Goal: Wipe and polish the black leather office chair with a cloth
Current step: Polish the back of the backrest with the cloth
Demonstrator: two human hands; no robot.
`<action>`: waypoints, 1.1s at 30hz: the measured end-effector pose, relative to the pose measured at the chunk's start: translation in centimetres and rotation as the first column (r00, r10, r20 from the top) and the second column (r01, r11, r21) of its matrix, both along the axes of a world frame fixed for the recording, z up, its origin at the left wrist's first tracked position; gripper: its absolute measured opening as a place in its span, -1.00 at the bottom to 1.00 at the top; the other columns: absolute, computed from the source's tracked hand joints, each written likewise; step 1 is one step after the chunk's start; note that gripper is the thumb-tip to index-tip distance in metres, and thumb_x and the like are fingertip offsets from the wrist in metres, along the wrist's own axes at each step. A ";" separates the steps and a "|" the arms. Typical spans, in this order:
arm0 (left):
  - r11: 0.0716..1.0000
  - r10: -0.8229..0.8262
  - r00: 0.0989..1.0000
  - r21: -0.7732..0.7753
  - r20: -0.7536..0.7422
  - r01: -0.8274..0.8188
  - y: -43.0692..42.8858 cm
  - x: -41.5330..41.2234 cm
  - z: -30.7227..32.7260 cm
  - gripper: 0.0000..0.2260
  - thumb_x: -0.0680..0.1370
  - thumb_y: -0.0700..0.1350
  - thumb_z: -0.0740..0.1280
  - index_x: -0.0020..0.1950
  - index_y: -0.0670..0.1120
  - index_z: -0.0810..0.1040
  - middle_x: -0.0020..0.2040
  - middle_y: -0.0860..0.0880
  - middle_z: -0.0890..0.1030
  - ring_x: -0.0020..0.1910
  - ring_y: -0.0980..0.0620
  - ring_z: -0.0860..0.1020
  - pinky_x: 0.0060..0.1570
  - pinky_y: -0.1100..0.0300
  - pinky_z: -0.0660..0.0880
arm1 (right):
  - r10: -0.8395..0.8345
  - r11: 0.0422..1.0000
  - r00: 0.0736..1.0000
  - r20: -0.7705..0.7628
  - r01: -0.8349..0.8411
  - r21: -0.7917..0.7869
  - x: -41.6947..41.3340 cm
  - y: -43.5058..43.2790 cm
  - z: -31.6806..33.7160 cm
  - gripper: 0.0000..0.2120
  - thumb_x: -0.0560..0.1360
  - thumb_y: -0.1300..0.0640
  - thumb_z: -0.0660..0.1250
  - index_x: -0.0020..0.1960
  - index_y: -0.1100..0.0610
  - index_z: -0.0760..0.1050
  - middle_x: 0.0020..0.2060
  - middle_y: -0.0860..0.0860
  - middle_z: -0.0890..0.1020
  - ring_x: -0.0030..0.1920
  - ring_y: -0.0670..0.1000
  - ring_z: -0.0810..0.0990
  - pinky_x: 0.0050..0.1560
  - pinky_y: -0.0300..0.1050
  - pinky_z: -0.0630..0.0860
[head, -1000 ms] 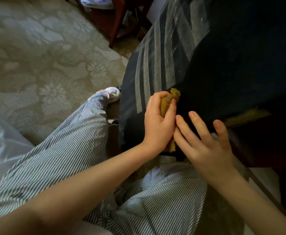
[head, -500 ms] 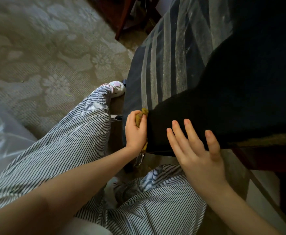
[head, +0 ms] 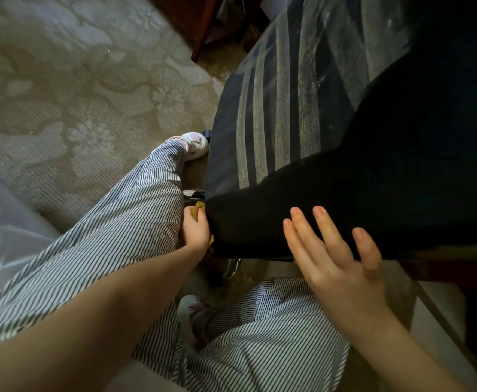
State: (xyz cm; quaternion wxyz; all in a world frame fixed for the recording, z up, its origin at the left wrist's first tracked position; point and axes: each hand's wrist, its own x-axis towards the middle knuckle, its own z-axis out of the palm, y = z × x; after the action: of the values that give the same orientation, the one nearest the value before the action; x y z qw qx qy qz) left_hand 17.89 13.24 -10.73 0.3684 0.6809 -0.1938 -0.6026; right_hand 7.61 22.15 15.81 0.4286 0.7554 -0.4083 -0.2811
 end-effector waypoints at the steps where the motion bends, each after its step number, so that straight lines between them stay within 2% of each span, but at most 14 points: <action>1: 1.000 0.011 1.000 0.010 -0.005 -0.011 0.1 -0.1 0.3 -0.86 0.62 -0.08 0.14 0.05 -0.11 0.42 -0.08 -0.06 0.50 0.00 -0.08 0.50 -0.04 0.12 0.36 | -0.005 1.000 1.000 0.023 0.005 -0.002 0.1 0.0 0.0 -0.62 0.62 0.29 -0.10 0.30 0.16 0.38 0.26 0.02 0.54 0.30 0.07 0.32 0.45 0.04 -0.21; 6: 0.997 -0.014 0.986 -0.076 0.164 0.027 0.8 -0.8 3.3 -0.84 0.60 -0.03 0.17 -0.02 -0.09 0.47 -0.03 -0.04 0.48 -0.08 0.01 0.43 -0.04 0.16 0.28 | -0.005 1.000 0.998 0.068 0.006 -0.004 0.3 -0.2 -0.2 -0.61 0.62 0.29 -0.11 0.30 0.16 0.39 0.26 0.05 0.53 0.31 0.09 0.31 0.45 0.05 -0.22; 10: 0.966 -0.018 0.991 -0.252 0.133 0.052 0.7 -1.5 7.2 -0.89 0.59 -0.07 0.20 -0.02 -0.07 0.47 -0.04 -0.04 0.51 -0.10 0.08 0.45 -0.09 0.23 0.28 | -0.006 1.000 0.998 0.068 0.006 0.007 0.1 -0.2 -0.4 -0.59 0.61 0.30 -0.13 0.32 0.18 0.38 0.28 0.10 0.52 0.33 0.13 0.30 0.45 0.09 -0.22; 13: 0.910 -0.030 0.997 -0.411 0.069 0.056 0.6 -1.5 11.2 -0.96 0.59 -0.09 0.22 -0.05 0.02 0.43 -0.09 0.06 0.48 -0.14 0.24 0.44 -0.18 0.43 0.28 | -0.026 0.999 0.994 0.105 0.023 0.034 0.3 0.0 -0.4 -0.51 0.60 0.31 -0.18 0.30 0.19 0.45 0.27 0.13 0.53 0.32 0.15 0.30 0.45 0.09 -0.23; 16: 0.754 -0.035 0.999 -0.657 -0.022 0.012 0.6 -1.4 16.2 -0.88 0.57 -0.16 0.26 -0.04 0.08 0.44 -0.10 0.13 0.47 -0.11 0.31 0.45 -0.11 0.50 0.33 | -0.032 0.999 0.990 0.138 0.026 0.047 0.8 -0.1 -0.2 -0.53 0.58 0.30 -0.14 0.30 0.19 0.45 0.26 0.12 0.54 0.31 0.13 0.30 0.45 0.06 -0.21; 19: 0.540 -0.080 0.996 -0.842 -0.044 0.006 0.5 -1.2 20.2 -0.89 0.54 -0.13 0.26 0.05 -0.06 0.50 -0.07 0.07 0.49 -0.06 0.25 0.46 -0.02 0.42 0.38 | -0.010 1.000 0.977 0.215 0.009 0.010 1.1 0.1 0.8 -0.68 0.58 0.23 -0.02 0.27 0.26 0.34 0.28 0.18 0.45 0.31 0.13 0.31 0.46 0.01 -0.16; 21: 0.422 -0.090 0.995 -0.907 -0.033 0.008 0.5 -1.0 22.1 -0.80 0.52 -0.11 0.25 0.08 -0.17 0.52 -0.04 0.00 0.50 -0.04 0.16 0.47 0.00 0.32 0.41 | -0.001 1.000 0.944 0.329 0.008 -0.019 1.6 0.6 1.7 -0.63 0.51 0.11 0.15 0.24 0.30 0.33 0.26 0.22 0.38 0.29 0.17 0.33 0.46 -0.01 -0.08; 23: 0.342 -0.091 0.995 -0.940 -0.039 -0.005 0.6 -0.9 23.8 -0.77 0.52 -0.13 0.24 0.09 -0.23 0.52 -0.04 -0.08 0.52 -0.04 0.08 0.49 -0.01 0.20 0.45 | 0.034 0.997 0.910 0.413 0.000 -0.081 2.3 1.3 3.0 -0.64 0.50 0.08 0.19 0.19 0.30 0.37 0.22 0.23 0.39 0.26 0.18 0.36 0.45 0.01 -0.02; 25: 0.282 -0.090 0.993 -0.958 -0.076 -0.048 0.9 -1.1 25.1 -0.76 0.51 -0.15 0.25 0.12 -0.24 0.50 -0.01 -0.14 0.52 -0.01 0.01 0.50 0.01 0.06 0.47 | 0.073 0.989 0.902 0.425 -0.011 -0.147 2.8 1.7 4.2 -0.70 0.51 0.09 0.17 0.13 0.28 0.40 0.19 0.21 0.41 0.25 0.17 0.37 0.45 0.02 -0.03; 29: 0.249 -0.078 0.989 -0.963 -0.122 -0.099 1.0 -1.6 25.0 -0.73 0.52 -0.15 0.25 0.22 -0.07 0.43 0.07 -0.10 0.47 0.06 -0.02 0.48 0.08 -0.04 0.46 | 0.061 0.983 0.908 0.416 0.017 -0.181 3.6 1.3 5.4 -0.74 0.53 0.12 0.13 0.10 0.24 0.44 0.19 0.20 0.52 0.28 0.18 0.35 0.45 0.05 -0.08; 33: 0.368 -0.048 0.992 -0.925 -0.117 -0.091 0.0 -2.1 21.6 -0.81 0.52 -0.13 0.25 0.13 -0.01 0.49 0.02 -0.09 0.46 0.04 0.00 0.47 0.07 0.09 0.47 | -0.118 0.980 0.912 0.392 0.171 -0.105 4.3 0.0 4.8 -0.62 0.51 0.11 0.08 0.22 0.22 0.48 0.22 0.19 0.54 0.33 0.19 0.30 0.45 0.09 -0.14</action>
State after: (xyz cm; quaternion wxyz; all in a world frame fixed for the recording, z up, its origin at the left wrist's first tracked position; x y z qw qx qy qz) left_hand 15.81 13.20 10.86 0.7064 0.3200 -0.4668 -0.4252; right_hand 11.90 22.10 20.61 0.3692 0.7321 -0.5574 -0.1301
